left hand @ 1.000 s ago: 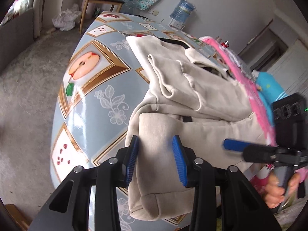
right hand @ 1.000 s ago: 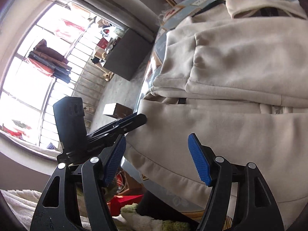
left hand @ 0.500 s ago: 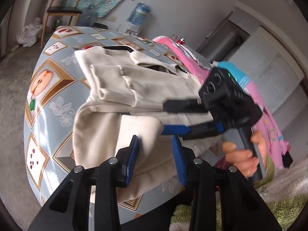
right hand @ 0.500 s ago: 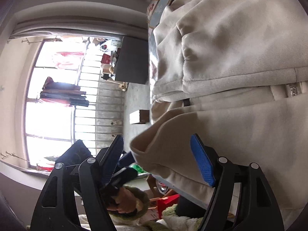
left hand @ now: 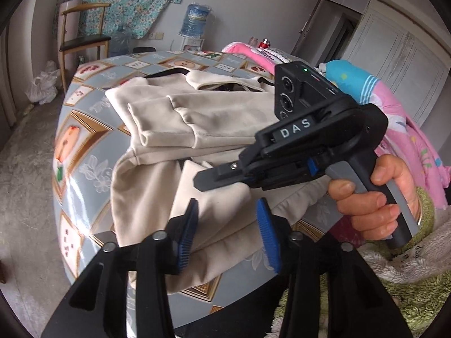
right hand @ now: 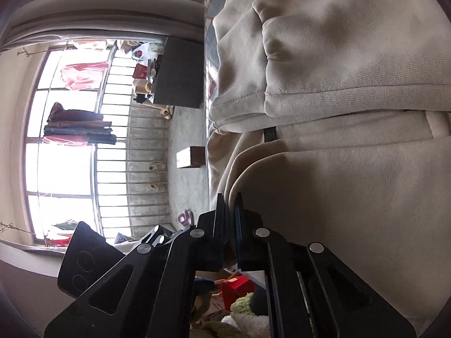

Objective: Fold large clothes

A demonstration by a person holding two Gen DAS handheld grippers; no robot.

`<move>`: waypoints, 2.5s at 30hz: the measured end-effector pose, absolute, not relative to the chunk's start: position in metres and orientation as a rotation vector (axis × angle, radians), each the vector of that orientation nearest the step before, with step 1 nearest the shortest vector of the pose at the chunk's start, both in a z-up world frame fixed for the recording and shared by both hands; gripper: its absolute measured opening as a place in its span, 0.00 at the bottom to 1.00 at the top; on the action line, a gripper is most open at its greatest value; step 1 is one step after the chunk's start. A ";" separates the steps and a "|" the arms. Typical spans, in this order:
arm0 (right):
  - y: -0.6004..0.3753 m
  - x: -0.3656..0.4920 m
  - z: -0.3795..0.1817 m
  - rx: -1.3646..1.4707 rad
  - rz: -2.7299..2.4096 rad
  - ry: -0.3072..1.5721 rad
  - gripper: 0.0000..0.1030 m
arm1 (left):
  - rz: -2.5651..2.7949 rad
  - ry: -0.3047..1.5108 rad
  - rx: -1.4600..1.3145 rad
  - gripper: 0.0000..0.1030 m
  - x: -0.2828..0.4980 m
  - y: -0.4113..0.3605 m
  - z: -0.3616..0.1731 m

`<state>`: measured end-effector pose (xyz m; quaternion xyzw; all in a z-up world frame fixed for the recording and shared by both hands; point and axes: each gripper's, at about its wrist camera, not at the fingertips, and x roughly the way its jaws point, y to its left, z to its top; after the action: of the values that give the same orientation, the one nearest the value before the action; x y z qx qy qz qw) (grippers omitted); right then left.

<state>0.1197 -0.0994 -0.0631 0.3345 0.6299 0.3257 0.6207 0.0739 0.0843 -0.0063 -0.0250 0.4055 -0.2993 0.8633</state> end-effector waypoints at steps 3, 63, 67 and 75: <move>-0.104 0.117 -0.055 0.767 0.768 1.428 0.06 | -0.582 0.852 0.022 0.56 0.077 0.078 -0.008; -0.397 0.120 -0.023 0.504 0.358 1.282 0.66 | -0.298 1.043 -0.110 0.09 0.121 0.059 -0.043; -0.377 0.114 -0.020 0.347 0.304 1.269 0.59 | -0.295 1.043 -0.114 0.09 0.121 0.059 -0.043; -0.352 0.093 -0.017 0.056 0.123 1.214 0.11 | -0.273 1.006 -0.054 0.09 0.115 0.051 -0.041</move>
<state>0.0931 -0.3524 -0.0167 0.0261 0.5701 0.0576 0.8191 0.1149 0.0511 -0.0409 -0.0256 0.4806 -0.1302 0.8668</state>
